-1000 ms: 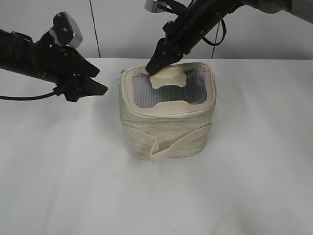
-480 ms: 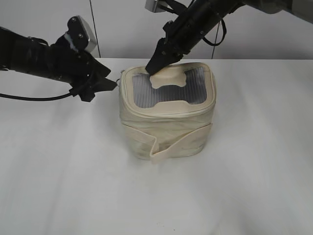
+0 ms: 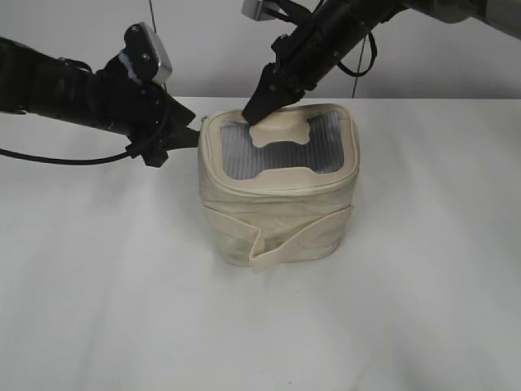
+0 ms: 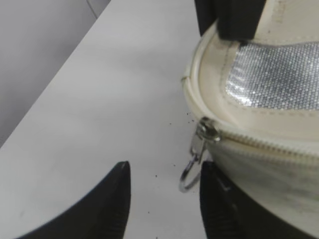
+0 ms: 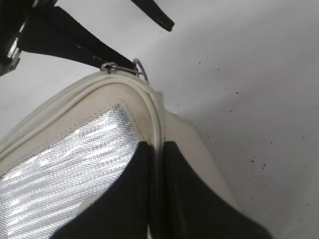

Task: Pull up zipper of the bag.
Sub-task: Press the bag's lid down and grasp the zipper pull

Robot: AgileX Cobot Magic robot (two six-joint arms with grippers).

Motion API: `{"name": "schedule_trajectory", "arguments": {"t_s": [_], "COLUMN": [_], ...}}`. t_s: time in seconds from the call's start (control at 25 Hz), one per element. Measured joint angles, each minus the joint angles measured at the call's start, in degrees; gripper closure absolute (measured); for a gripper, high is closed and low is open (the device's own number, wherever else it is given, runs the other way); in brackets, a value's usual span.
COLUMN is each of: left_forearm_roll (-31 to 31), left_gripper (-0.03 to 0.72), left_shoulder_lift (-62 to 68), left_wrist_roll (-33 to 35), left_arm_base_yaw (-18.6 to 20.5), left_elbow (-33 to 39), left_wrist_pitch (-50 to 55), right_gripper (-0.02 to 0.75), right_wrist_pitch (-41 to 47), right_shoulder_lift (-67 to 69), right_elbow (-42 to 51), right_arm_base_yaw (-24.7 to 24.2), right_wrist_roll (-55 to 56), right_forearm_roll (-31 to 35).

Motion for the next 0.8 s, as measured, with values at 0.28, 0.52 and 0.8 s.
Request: {"name": "schedule_trajectory", "arguments": {"t_s": [0.28,0.52,0.8], "left_forearm_roll": [0.4,0.8,0.5], "left_gripper": [0.334,0.365,0.577], "left_shoulder_lift": [0.1,1.1,1.9], "left_wrist_roll": [0.0,0.0,0.0], "left_arm_base_yaw": [-0.3,-1.9,-2.6], "left_elbow": [0.0,-0.3,-0.7], "left_wrist_pitch": [0.0,-2.4,-2.0], "right_gripper": [0.693,0.694,0.696], "right_wrist_pitch": [0.0,0.0,0.0], "right_shoulder_lift": [0.0,0.0,0.0], "right_elbow": [0.0,0.0,0.0], "right_arm_base_yaw": [0.0,0.0,0.0], "right_wrist_roll": [0.0,0.0,0.0], "right_forearm_roll": [0.1,0.1,0.1]}}
